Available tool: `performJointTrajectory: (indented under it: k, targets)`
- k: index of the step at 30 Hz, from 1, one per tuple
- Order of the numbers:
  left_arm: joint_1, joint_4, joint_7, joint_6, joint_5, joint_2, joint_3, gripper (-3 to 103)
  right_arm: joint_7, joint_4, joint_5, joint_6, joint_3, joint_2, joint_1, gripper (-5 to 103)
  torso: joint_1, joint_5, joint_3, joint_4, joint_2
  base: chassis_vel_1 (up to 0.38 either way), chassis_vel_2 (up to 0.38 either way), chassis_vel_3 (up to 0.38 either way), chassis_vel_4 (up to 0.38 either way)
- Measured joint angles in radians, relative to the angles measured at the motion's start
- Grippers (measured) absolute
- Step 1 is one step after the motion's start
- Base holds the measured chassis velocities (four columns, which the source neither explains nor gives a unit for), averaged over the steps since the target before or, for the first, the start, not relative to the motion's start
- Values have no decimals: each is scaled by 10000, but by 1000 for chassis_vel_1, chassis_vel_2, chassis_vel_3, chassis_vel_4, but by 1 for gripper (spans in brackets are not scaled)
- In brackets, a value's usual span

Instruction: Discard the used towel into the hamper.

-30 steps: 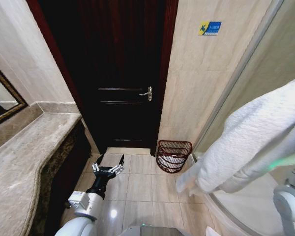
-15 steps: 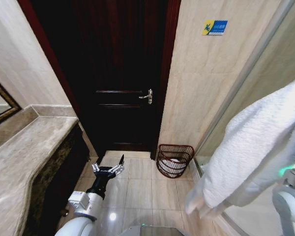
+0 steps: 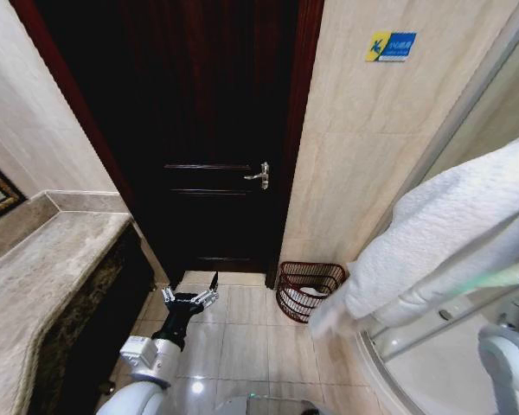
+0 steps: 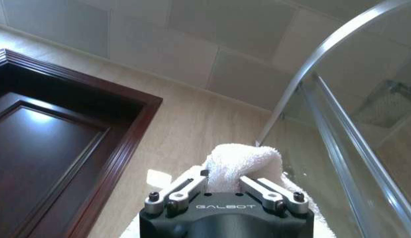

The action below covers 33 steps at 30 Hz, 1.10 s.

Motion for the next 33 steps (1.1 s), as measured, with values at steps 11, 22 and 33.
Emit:
performJointTrajectory:
  k: [11,22,33]
  targets:
    - [0,0,0,0,0,0,0,100,-75,0,-42,-2,32,-23,74,5,5,0,1,3,-1,0,0,0,0]
    - [0,0,0,0,0,0,0,100,-73,0,-128,7,-6,58,60,5,5,-3,1,0,-2,52,45,-56,-54]
    - [0,0,0,0,-1,0,2,100,67,0,-337,75,-61,116,21,5,5,3,1,0,-3,26,28,-36,-32]
